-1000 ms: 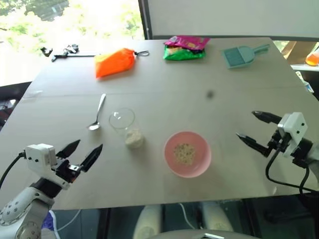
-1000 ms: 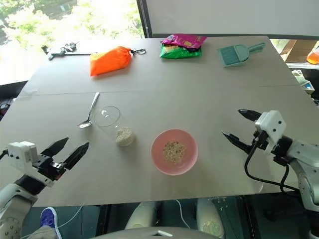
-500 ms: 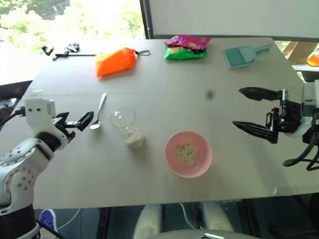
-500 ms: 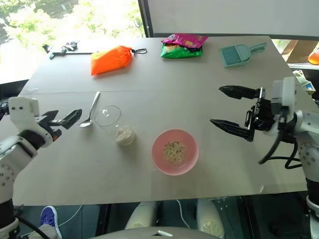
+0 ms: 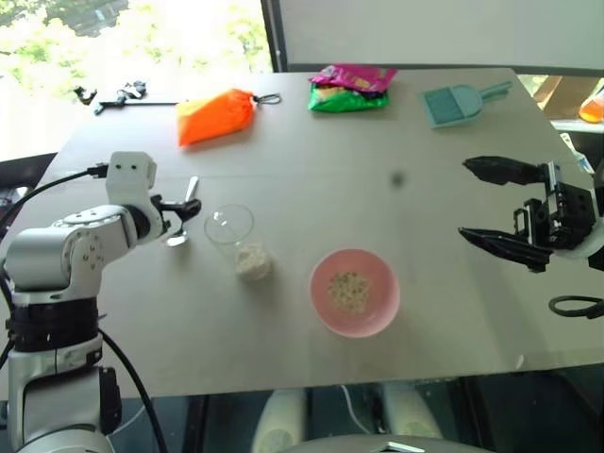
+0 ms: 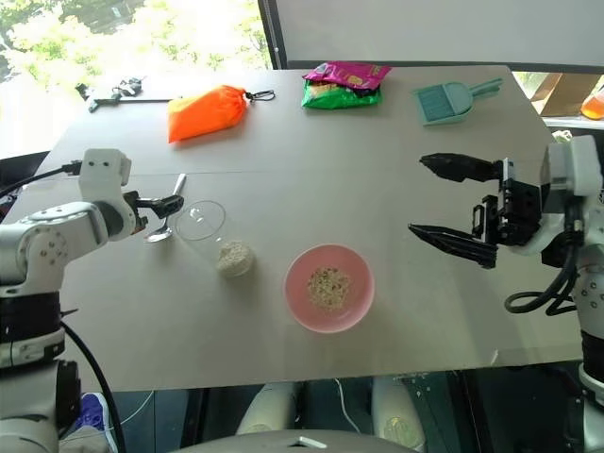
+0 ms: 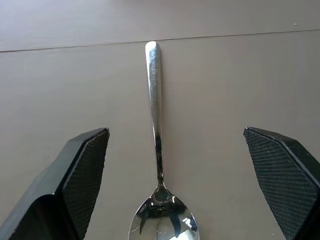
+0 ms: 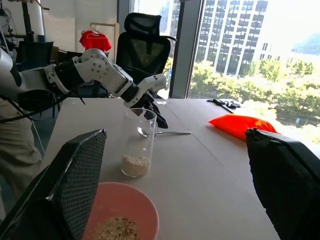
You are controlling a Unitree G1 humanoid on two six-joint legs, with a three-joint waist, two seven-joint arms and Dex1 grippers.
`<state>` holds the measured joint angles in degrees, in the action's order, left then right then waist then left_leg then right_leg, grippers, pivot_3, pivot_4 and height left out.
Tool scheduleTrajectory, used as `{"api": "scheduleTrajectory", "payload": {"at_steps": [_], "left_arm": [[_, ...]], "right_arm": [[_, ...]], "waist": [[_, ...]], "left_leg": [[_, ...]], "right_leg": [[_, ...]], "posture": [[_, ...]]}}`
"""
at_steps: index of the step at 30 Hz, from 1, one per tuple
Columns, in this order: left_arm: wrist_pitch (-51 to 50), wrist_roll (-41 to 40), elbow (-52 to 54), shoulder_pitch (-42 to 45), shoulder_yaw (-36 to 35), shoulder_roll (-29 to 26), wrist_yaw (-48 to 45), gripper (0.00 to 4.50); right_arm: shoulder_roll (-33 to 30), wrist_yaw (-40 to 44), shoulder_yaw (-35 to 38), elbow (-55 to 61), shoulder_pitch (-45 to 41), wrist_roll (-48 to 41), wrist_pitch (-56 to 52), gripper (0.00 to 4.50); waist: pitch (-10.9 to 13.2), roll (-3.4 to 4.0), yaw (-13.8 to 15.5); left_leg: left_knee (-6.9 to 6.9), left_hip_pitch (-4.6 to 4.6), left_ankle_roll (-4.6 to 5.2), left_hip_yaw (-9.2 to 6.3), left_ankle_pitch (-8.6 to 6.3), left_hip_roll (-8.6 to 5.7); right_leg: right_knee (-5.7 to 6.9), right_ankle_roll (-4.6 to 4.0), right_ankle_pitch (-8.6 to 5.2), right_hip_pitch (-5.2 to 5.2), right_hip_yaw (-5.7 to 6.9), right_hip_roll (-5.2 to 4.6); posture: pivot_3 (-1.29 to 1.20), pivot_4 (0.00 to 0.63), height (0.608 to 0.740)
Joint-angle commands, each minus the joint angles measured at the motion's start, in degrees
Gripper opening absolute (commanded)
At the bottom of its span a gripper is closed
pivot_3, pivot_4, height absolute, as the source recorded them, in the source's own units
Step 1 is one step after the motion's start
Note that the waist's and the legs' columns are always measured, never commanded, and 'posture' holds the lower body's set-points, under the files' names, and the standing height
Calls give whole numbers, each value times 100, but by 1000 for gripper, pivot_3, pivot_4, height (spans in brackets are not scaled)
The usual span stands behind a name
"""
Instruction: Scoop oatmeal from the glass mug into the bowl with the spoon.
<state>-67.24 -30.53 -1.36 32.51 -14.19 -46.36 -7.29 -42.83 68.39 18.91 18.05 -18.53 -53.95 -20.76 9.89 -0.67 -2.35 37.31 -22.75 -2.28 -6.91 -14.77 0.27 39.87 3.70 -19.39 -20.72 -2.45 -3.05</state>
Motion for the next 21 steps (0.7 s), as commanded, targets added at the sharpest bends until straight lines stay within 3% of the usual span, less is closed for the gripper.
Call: {"api": "scheduleTrajectory", "payload": {"at_steps": [1,14,17,21], "left_arm": [[-36,349,-275,353,132,58,49,4461],[1024,1283,-3089,1675,354,624,-146,4461],[1331,1466,-3808,1993,498,684,-366,3672],[1409,1616,-4254,2250,548,791,-527,1920]], "right_arm": [[8,-81,330,111,-128,-224,66,4500],[-1,-50,291,-67,-172,101,216,4500],[12,-27,256,-52,-116,205,260,4500],[18,-62,243,25,-85,230,239,4500]], "waist": [[0,0,1],[1,-3,-2],[1,-3,-5],[1,-2,-6]], "left_leg": [[0,-1,-8,0,5,-2],[4,-4,-10,-1,6,-5],[5,-6,-10,-1,6,-7],[6,-5,-11,-2,7,-8]], "right_leg": [[0,0,0,0,-1,-2],[1,0,0,-1,2,-4],[2,0,0,-2,3,-6],[4,1,0,-2,4,-6]], "posture": [[0,150,740],[0,150,740],[0,150,740],[0,150,740]]}}
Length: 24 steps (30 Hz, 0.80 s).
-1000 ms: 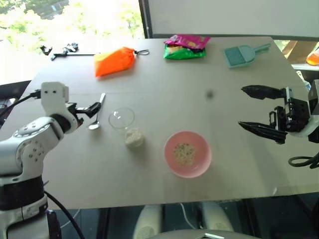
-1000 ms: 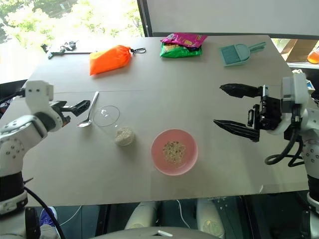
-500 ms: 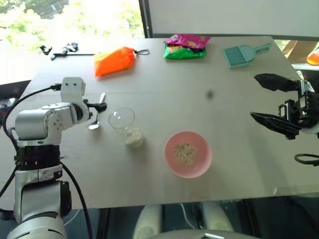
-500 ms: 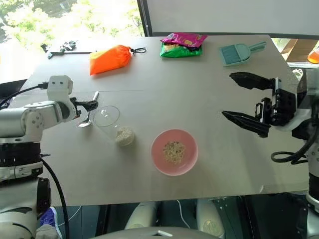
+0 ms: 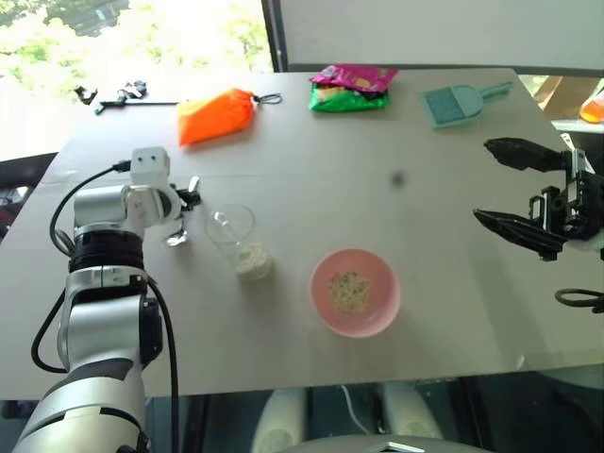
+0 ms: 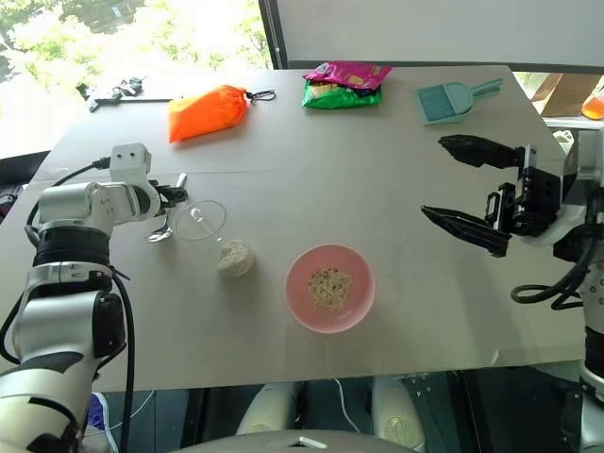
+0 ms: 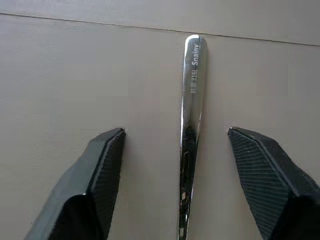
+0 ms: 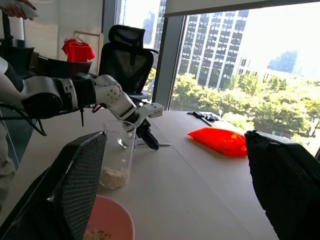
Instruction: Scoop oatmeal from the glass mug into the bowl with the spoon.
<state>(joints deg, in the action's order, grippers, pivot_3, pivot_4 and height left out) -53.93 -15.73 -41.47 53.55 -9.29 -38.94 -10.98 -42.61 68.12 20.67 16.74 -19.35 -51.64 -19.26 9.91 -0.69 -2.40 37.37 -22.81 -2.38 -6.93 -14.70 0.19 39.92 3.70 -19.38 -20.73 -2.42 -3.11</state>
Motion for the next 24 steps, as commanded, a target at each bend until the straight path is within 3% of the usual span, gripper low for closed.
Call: {"api": "scheduleTrajectory", "payload": {"at_steps": [1,3,4,10,15,18,24], "left_arm": [[81,171,-286,175,60,59,-180,1487],[-1,206,-300,196,7,78,-175,376],[-52,221,-265,183,-11,82,-178,92],[-482,222,390,-52,-199,96,-20,92],[-472,173,1737,-493,-805,150,412,92],[-174,259,2812,-827,-933,74,468,92],[1907,732,3915,-997,-436,-338,-191,92]], "right_arm": [[-7,-45,65,174,0,3,83,4500],[-11,-81,65,216,9,8,62,4500],[-14,-94,67,236,19,9,53,4500],[12,-226,-22,249,-6,44,-22,4500],[119,-732,-252,308,-96,265,-111,4500],[190,-1165,-376,368,-170,393,-229,4500],[316,-1800,-677,407,-761,371,-661,4500]], "waist": [[0,0,3],[0,0,6],[0,0,6],[0,0,-4],[0,0,-20],[2,-4,-15],[3,-5,15]], "left_leg": [[1,0,0,0,0,0],[2,0,0,-1,0,-1],[3,0,0,0,0,-2],[4,0,0,-1,0,-2],[5,0,0,-1,0,0],[5,-6,-1,-2,0,2],[6,-8,-2,1,1,1]], "right_leg": [[1,0,0,0,0,0],[1,0,0,1,0,-1],[1,0,0,1,0,-2],[3,0,0,1,-1,-2],[4,0,0,-1,-3,-2],[6,0,0,-7,-4,-2],[2,0,1,-8,-3,-5]], "posture": [[0,150,740],[0,150,740],[0,150,740],[0,150,740],[0,150,740],[0,150,740],[0,150,740]]}}
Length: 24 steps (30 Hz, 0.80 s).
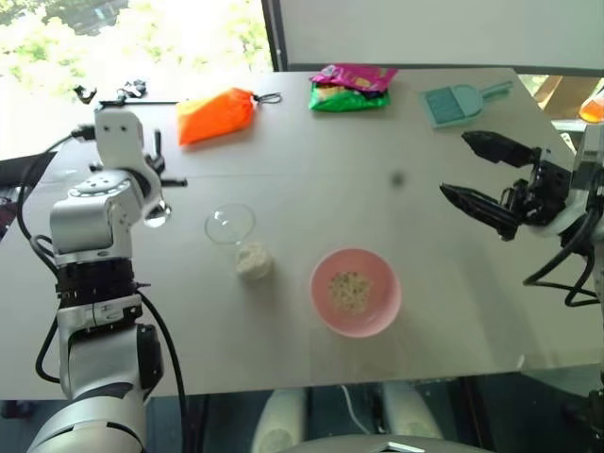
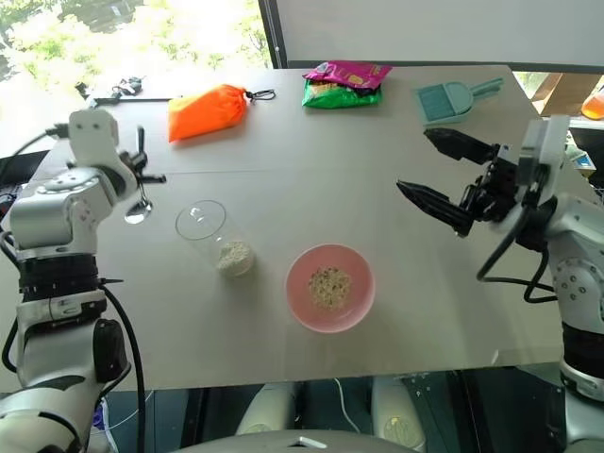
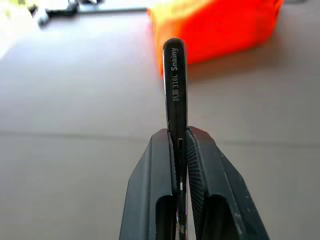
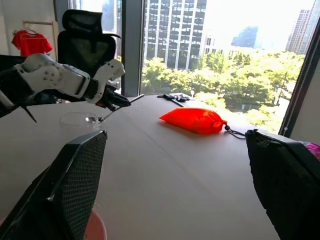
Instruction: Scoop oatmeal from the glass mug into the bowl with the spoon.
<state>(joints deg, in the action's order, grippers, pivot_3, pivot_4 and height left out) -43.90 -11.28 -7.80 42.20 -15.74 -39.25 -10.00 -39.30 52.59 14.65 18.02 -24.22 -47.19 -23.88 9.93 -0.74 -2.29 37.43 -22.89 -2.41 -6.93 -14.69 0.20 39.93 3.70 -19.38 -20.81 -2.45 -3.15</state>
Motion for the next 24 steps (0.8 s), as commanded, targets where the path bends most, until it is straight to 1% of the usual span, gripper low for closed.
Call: {"api": "scheduleTrajectory", "payload": {"at_steps": [1,3,4,7,10,11,14,17,20,24], "left_arm": [[1285,402,634,202,407,-435,-523,92],[1957,601,734,427,736,-578,-867,92],[2379,689,740,568,932,-647,-1131,92],[3430,796,532,939,1318,-625,-1766,92],[4341,926,207,1203,1642,-421,-2120,92],[4555,933,142,1252,1709,-319,-2195,92],[4937,890,60,1339,1807,-32,-2364,92],[5138,839,106,1336,1845,172,-2526,92],[5187,778,191,1317,1829,332,-2615,92],[5127,654,343,1240,1756,503,-2698,92]], "right_arm": [[-24,-633,-185,352,-432,233,-271,4500],[-77,-1498,-465,430,-829,752,-758,4500],[-17,-1810,-645,321,-1161,869,-1055,4500],[583,-2301,-775,-145,-2167,365,-1774,4500],[1353,-3129,-590,-631,-3037,-56,-2465,4500],[1533,-3276,-553,-737,-3228,-133,-2595,4500],[1962,-3711,-348,-1018,-3553,-390,-2891,4500],[2232,-4046,-141,-1218,-3738,-615,-3088,4500],[2339,-4176,-159,-1274,-3868,-615,-3119,4500],[2639,-4374,-196,-1320,-3967,-578,-3039,4500]], "waist": [[0,0,12],[0,0,16],[0,1,13],[0,0,-5],[0,2,-47],[0,2,-55],[-1,3,-84],[-1,3,-127],[0,4,-186],[0,4,-285]], "left_leg": [[-1,0,0,0,0,-1],[-3,0,0,0,0,-1],[-2,0,0,-1,0,-2],[-1,-2,0,2,0,-2],[-9,-1,0,4,0,0],[-13,-1,0,4,0,0],[-20,-14,0,3,0,-1],[17,-100,0,-8,1,-5],[18,-104,0,-8,1,-9],[17,-94,1,-9,2,-7]], "right_leg": [[-1,0,0,1,1,0],[-1,0,0,0,0,0],[-1,0,0,1,1,-1],[0,0,0,-3,-1,0],[2,0,0,-8,-2,3],[3,-1,0,-12,-2,3],[-5,-1,0,-23,0,3],[16,-1,0,-94,9,2],[43,-1,0,-97,10,0],[68,-1,-1,-100,8,2]], "posture": [[0,150,740],[0,150,740],[0,150,740],[0,150,740],[0,150,740],[0,150,740],[0,150,740],[0,150,740],[0,150,740],[0,150,740]]}}
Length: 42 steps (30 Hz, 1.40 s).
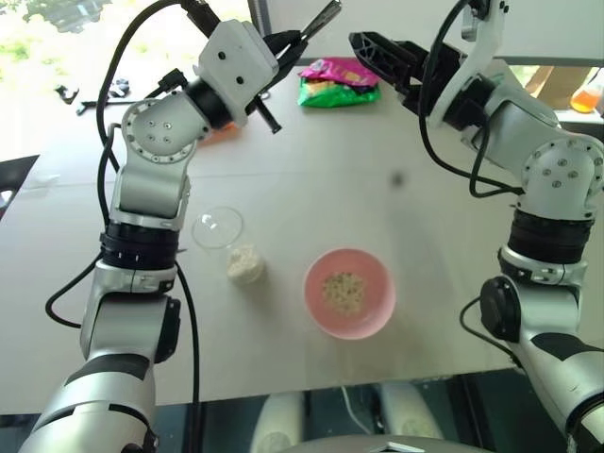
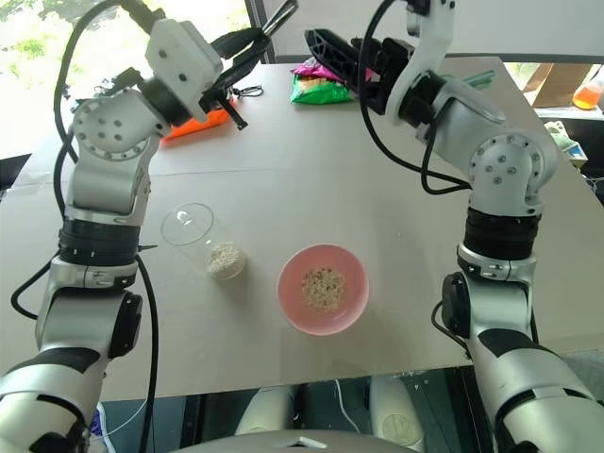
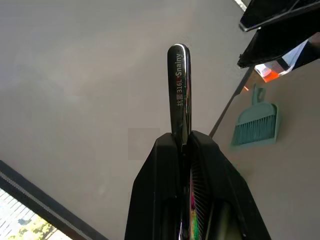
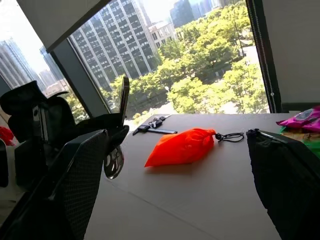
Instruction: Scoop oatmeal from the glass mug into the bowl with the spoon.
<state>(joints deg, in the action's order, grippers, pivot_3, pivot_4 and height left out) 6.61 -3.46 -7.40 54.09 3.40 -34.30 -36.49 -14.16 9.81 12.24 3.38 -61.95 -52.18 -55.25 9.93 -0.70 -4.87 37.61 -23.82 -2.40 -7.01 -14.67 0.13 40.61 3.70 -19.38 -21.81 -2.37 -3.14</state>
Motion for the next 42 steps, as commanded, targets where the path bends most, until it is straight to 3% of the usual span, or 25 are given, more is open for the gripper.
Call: {"api": "scheduleTrajectory", "payload": {"at_steps": [1,16,19,22,23,27,35,38,42], "left_arm": [[96,-140,314,16,-169,25,-72,92],[-265,-209,866,-280,-125,185,-236,92],[-303,-204,909,-280,-148,179,-272,0],[-295,-199,904,-298,-177,173,-298,0],[-293,-200,908,-309,-181,176,-303,0],[-257,-198,900,-317,-197,197,-337,0],[-338,-372,870,-348,-244,228,-463,0],[-826,-756,1048,-416,-419,230,-499,1207],[-1911,-1402,1367,-382,-757,180,-388,3153]], "right_arm": [[199,-117,49,150,-201,-80,129,4500],[602,-22,8,-78,-423,-4,278,4500],[573,43,-59,-127,-419,27,260,3634],[565,101,-74,-156,-400,12,222,2198],[564,109,-75,-163,-393,-6,193,1538],[566,150,-100,-137,-350,-67,98,11],[566,125,47,-221,-417,-161,54,11],[573,-6,197,-329,-448,-240,70,0],[454,-129,427,-523,-520,-288,92,0]], "waist": [[0,0,-53],[1,1,-87],[1,2,-87],[1,2,-86],[1,2,-86],[1,2,-87],[1,3,-85],[1,3,-87],[1,3,-84]], "left_leg": [[2,1,0,0,0,0],[51,7,1,5,0,-1],[52,6,1,6,0,0],[51,6,1,5,0,0],[52,6,1,5,0,0],[52,6,1,5,0,0],[52,6,1,5,0,0],[52,6,1,5,0,0],[52,6,1,4,0,0]], "right_leg": [[4,0,0,0,0,1],[25,0,0,-1,-13,5],[25,0,0,-1,-14,5],[25,0,0,-1,-14,6],[25,0,0,-1,-14,5],[25,0,0,-1,-14,6],[25,0,0,-1,-14,6],[25,0,0,-1,-14,6],[25,0,0,-1,-13,6]], "posture": [[0,150,740],[0,150,740],[0,150,740],[0,150,740],[0,150,740],[0,150,740],[0,150,740],[0,150,740],[0,150,740]]}}
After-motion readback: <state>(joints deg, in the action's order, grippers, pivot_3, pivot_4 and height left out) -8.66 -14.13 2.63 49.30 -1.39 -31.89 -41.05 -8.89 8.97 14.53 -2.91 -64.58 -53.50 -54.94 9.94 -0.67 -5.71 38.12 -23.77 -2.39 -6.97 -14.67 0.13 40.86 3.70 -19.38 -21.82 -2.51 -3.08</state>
